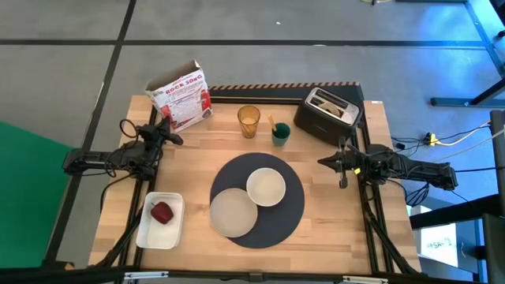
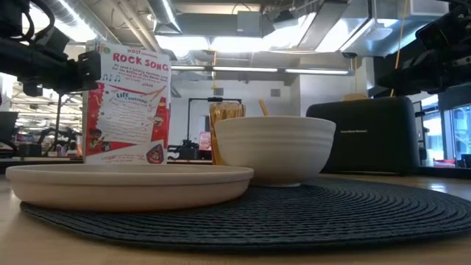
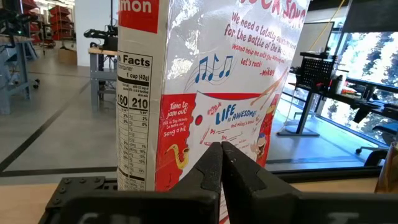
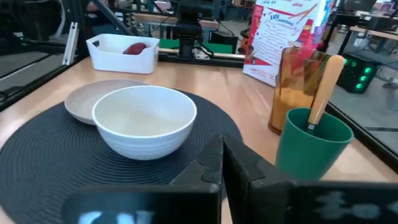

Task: Arrange a breakfast setting
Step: Pour the cereal from the cereal box into the white bowl

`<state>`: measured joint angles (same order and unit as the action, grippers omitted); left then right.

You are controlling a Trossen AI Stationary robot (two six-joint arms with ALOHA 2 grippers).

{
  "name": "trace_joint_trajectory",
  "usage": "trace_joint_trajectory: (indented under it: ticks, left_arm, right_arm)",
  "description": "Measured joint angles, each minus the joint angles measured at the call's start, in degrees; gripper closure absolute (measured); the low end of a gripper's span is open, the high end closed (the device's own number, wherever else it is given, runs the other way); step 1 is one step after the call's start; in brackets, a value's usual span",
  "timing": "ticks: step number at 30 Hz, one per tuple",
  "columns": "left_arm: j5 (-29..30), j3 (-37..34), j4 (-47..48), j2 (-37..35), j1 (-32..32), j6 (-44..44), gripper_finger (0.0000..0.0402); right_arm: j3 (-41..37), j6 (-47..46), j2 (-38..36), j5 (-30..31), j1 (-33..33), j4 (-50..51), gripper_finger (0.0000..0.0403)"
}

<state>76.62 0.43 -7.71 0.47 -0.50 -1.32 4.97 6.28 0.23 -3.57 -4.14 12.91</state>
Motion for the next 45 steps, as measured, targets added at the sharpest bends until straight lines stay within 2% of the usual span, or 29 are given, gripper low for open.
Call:
trace_joint_trajectory:
  ticks: [7,16,19,27,31,33,35,38,40,42,45]
  left_arm:
    - [0.02,-0.01,-0.01,0.00,0.01,0.01,0.0401]
    - [0.00,0.01,-0.01,0.00,0.00,0.00,0.0401]
    - [-0.01,-0.01,-0.31,0.02,0.00,-0.24,0.0401]
    - [-1.33,0.01,-0.71,0.02,0.28,-2.84,0.0401]
    - [-1.27,0.00,-0.91,0.02,0.63,-3.04,0.0401]
    - [-1.35,0.01,-0.91,0.02,0.62,-4.43,0.0401]
    - [-3.00,0.00,-0.92,0.02,0.60,-12.42,0.0401]
    - [-8.38,0.00,-1.02,0.02,0.60,-27.85,0.0401]
    - [-10.60,0.01,-1.09,0.02,0.58,-34.18,0.0401]
    - [-6.89,0.00,-1.05,0.02,1.07,-34.89,0.0401]
    - [-0.75,0.00,-1.47,0.02,1.48,-34.19,0.0401]
  right_arm:
    - [0.00,5.98,0.01,3.06,0.00,0.19,0.0403]
    - [-0.02,6.02,0.00,5.53,0.00,-0.07,0.0403]
    - [-0.15,5.69,0.02,5.60,0.00,-3.18,0.0403]
    - [-0.13,-8.96,0.00,7.97,0.00,-32.94,0.0403]
    - [-0.11,-11.87,0.00,9.60,0.00,-42.45,0.0403]
    - [-0.07,-13.24,0.00,10.05,0.00,-44.52,0.0403]
    - [-0.07,-17.30,0.00,9.59,0.00,-45.29,0.0403]
    - [-0.05,-30.62,0.00,10.65,0.00,-44.63,0.0403]
    - [-0.04,-39.80,0.01,12.30,0.00,-42.71,0.0403]
    - [-0.04,-43.74,0.00,12.63,0.00,-40.12,0.0403]
    - [-0.04,-43.60,0.04,13.71,0.00,-36.48,0.0403]
